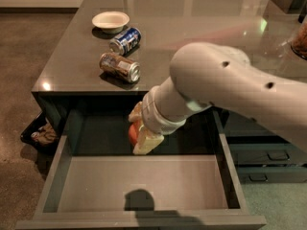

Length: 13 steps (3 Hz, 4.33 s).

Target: Pick apple from top drawer and place on counter

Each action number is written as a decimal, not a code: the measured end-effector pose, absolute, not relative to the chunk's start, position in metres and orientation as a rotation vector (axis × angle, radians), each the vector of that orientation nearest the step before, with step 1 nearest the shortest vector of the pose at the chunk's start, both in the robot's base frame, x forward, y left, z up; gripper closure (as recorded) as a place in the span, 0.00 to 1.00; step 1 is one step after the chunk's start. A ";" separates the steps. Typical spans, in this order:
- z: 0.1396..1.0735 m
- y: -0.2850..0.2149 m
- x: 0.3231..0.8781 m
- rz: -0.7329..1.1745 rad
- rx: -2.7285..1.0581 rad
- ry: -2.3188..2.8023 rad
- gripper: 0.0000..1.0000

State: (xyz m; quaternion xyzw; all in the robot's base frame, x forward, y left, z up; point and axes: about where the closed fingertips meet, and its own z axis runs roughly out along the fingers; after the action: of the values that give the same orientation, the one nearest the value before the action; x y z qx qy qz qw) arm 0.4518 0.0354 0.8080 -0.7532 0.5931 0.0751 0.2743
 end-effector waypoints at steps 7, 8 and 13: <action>0.996 0.010 0.590 -0.246 -2.040 1.692 1.00; 0.996 0.010 0.590 -0.246 -2.040 1.693 1.00; 0.960 -0.118 0.631 -0.072 -1.612 1.918 0.94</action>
Offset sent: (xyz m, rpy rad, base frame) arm -0.0009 -0.0018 0.0193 0.0053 -0.0334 -0.0079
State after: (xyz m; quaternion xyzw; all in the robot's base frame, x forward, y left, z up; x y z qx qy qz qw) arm 0.6312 -0.1177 0.9598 -0.6109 0.7270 -0.0272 0.3124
